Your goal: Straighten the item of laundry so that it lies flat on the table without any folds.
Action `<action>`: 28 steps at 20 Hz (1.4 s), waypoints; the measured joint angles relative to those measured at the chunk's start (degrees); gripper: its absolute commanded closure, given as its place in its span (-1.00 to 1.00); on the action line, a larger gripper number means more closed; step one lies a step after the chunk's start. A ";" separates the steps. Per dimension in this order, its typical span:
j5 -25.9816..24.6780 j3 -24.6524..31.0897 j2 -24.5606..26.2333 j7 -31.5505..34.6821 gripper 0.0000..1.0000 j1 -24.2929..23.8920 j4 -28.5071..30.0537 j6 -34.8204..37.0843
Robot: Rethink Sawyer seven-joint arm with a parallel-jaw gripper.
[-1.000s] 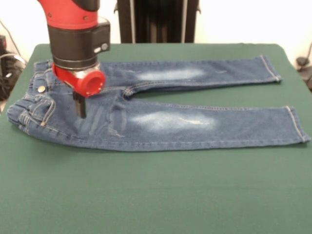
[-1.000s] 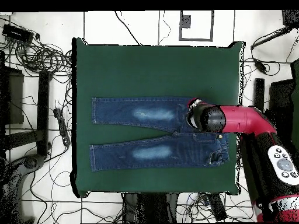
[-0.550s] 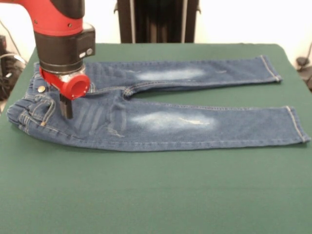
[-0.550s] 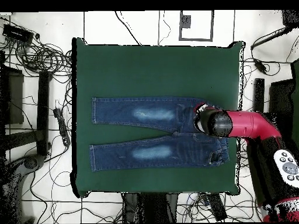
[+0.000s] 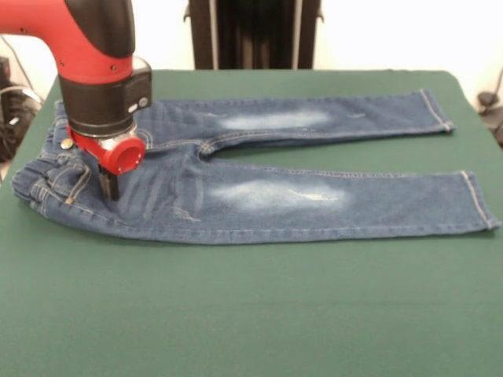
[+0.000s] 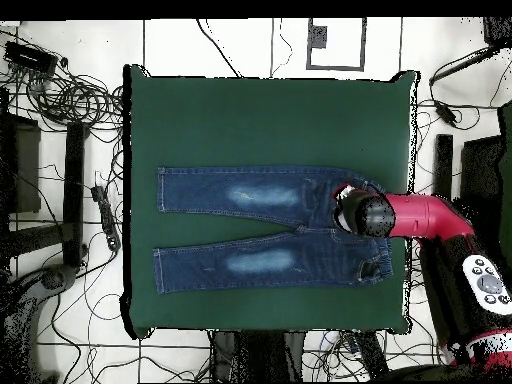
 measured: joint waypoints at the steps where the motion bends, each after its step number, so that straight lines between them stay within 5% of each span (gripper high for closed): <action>1: 0.01 0.09 0.07 0.00 1.00 0.00 -0.17 0.36; 9: 0.01 3.01 1.67 -3.86 1.00 -0.71 -3.97 8.92; 21: 0.50 9.13 5.87 -23.93 1.00 -3.32 -11.59 23.65; 28: 0.79 10.52 7.58 -28.61 1.00 -3.55 -14.81 28.74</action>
